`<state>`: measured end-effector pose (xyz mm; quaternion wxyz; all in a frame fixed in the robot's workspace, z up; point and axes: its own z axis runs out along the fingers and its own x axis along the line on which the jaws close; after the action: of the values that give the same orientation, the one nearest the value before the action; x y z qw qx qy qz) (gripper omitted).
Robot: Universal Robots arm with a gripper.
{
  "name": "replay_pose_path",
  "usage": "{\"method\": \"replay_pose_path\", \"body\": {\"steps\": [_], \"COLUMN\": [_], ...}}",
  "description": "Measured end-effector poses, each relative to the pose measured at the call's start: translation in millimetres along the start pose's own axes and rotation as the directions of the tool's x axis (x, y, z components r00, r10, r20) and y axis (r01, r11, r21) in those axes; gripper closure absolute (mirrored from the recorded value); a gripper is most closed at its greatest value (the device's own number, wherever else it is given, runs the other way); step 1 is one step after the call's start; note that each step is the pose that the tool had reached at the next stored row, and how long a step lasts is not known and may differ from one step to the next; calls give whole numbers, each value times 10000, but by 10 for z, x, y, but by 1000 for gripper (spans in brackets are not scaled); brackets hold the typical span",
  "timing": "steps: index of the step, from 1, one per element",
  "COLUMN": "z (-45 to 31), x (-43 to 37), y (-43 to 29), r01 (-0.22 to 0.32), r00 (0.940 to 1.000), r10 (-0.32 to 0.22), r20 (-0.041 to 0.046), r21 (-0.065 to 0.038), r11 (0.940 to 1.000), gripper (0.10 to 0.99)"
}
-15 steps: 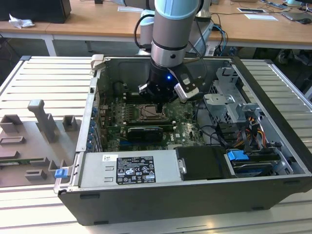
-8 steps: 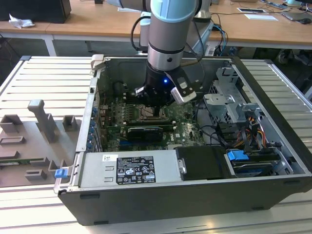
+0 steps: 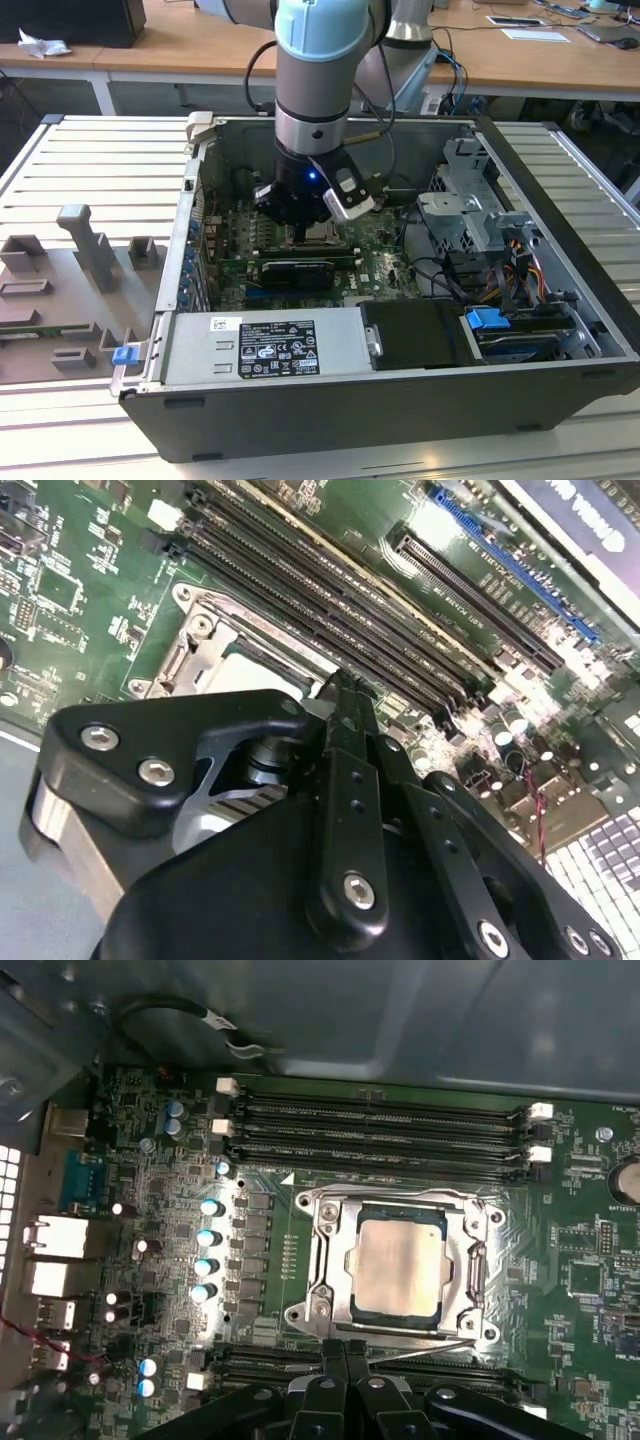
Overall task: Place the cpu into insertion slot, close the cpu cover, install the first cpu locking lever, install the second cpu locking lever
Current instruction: 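Install the second cpu locking lever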
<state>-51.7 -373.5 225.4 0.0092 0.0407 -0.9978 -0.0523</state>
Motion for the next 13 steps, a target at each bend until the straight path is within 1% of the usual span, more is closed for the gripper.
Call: {"method": "replay_pose_path", "body": {"steps": [1, 2, 4, 5, 6, 7, 9, 11, 12, 13], "z": [6, 6, 2, 1, 0, 6, 37, 60, 84, 96], "x": [5, 10, 23, 30, 51, 81, 108, 114, 119, 121], "y": [-16, -34, -73, -83, -99, -116, -122, -124, -126, -128], "r01": [4, 5, 8, 8, 8, 12, 88, 174, 232, 264], "r00": [10000, 10000, 10000, 10000, 10000, 10000, 10000, 9998, 9997, 9996], "r10": [-4, -5, -7, -7, -7, -10, -86, -172, -230, -263], "r20": [8, 18, 27, 29, 32, 37, 42, 39, 37, 36], "r21": [-122, -219, -336, -355, -395, -464, -599, -667, -709, -728], "r11": [9999, 9998, 9994, 9994, 9992, 9989, 9982, 9976, 9972, 9970], "gripper": [980, 980, 980, 980, 980, 980, 980, 980, 980, 980]}}
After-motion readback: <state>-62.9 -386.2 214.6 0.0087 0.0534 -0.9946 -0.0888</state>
